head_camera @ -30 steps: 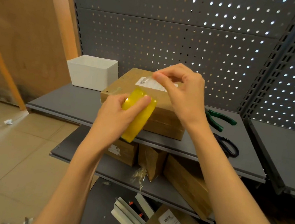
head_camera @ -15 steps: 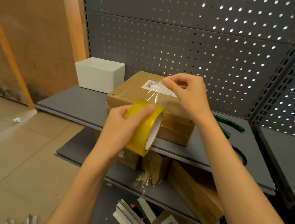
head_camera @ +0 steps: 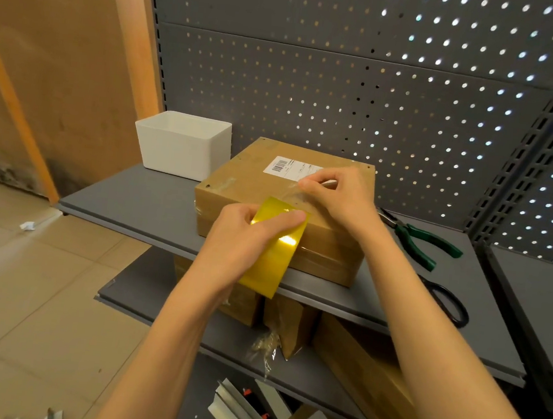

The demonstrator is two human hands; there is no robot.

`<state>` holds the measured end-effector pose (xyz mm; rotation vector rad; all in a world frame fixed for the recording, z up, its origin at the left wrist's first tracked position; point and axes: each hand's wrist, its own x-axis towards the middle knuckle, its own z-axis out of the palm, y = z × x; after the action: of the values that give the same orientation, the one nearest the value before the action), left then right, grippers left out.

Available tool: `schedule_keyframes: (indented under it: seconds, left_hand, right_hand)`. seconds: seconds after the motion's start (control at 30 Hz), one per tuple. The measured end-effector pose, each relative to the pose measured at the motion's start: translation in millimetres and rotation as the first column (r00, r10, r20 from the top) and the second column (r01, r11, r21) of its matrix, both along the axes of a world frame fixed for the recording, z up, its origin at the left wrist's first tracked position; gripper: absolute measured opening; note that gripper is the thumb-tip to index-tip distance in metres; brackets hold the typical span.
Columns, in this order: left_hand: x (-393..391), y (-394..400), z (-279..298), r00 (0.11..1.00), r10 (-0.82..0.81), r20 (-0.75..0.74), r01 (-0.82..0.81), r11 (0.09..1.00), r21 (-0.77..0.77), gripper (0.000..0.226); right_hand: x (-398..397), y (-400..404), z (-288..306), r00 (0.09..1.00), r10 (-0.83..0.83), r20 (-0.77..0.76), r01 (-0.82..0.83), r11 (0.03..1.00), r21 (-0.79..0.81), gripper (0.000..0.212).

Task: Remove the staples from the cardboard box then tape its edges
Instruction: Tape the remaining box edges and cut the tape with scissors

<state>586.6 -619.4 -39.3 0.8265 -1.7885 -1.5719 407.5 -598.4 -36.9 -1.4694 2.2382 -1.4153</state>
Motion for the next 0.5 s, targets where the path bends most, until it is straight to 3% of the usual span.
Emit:
schedule_keyframes:
  seconds: [0.23, 0.5]
  left_hand:
    - [-13.0, -3.9, 3.3, 0.997, 0.049, 0.053, -0.047, 0.999, -0.027, 0.029]
    - [-10.2, -9.9, 2.0, 0.994, -0.072, 0.085, 0.073, 0.997, -0.011, 0.024]
  right_hand:
    - [-6.7, -4.4, -5.6, 0.999, -0.032, -0.035, 0.033, 0.999, 0.024, 0.012]
    - [-9.5, -9.3, -6.7, 0.995, -0.069, -0.070, 0.073, 0.996, 0.055, 0.015]
